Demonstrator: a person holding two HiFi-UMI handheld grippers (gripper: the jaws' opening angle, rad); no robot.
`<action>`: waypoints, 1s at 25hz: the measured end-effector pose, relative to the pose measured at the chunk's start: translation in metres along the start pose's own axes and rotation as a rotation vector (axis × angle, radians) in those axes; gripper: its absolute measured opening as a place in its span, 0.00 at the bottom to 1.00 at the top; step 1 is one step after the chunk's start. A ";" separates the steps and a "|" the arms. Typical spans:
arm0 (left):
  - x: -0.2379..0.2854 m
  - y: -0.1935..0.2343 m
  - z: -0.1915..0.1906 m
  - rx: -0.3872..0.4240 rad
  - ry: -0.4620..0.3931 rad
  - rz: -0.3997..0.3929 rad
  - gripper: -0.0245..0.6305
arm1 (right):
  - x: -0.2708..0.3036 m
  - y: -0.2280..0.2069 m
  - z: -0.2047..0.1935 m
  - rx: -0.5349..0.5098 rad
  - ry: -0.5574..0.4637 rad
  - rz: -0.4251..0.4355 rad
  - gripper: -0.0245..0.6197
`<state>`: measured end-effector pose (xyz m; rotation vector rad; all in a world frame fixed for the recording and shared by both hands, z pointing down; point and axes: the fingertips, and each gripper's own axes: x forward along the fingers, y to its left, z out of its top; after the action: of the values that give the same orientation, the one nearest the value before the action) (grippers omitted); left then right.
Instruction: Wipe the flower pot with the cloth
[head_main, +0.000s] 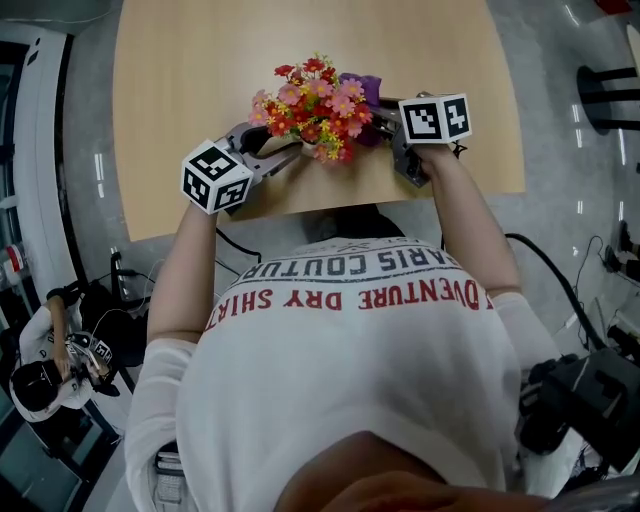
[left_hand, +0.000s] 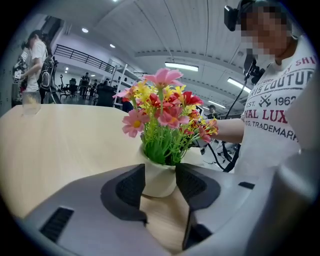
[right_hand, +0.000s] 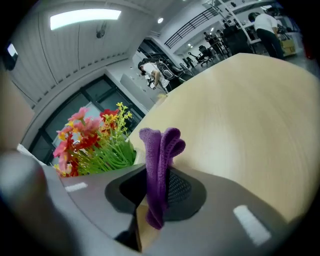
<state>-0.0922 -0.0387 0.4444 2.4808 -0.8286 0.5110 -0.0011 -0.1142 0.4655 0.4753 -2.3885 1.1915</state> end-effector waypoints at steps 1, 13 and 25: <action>0.000 0.000 -0.001 0.002 0.001 -0.001 0.33 | 0.002 -0.002 -0.002 -0.013 0.013 -0.024 0.14; -0.029 0.003 -0.005 -0.087 -0.121 0.087 0.33 | -0.029 0.013 0.010 -0.142 -0.193 -0.154 0.14; -0.087 -0.147 0.036 -0.093 -0.248 0.075 0.04 | -0.130 0.167 -0.056 -0.363 -0.300 -0.014 0.14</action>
<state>-0.0574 0.0854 0.3264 2.4650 -1.0195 0.1859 0.0414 0.0419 0.3178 0.5799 -2.7707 0.6916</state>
